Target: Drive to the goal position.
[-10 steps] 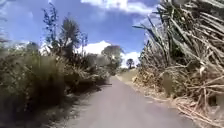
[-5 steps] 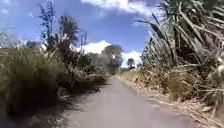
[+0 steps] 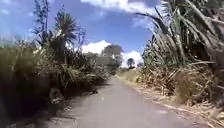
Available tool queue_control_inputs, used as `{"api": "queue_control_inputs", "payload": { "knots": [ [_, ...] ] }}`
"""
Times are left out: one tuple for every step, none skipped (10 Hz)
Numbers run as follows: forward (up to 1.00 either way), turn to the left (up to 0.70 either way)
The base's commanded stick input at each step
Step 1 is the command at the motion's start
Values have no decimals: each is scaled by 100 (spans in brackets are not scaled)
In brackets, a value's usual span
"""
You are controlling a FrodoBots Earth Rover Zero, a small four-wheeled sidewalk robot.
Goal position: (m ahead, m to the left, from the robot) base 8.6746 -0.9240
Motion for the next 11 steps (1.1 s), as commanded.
{"api": "queue_control_inputs", "payload": {
  "knots": [
    [70,0],
    [70,0],
    [70,0],
    [70,0],
    [70,0],
    [70,0],
    [70,0],
    [70,0],
    [70,0],
    [70,0],
    [70,0]
  ]
}}
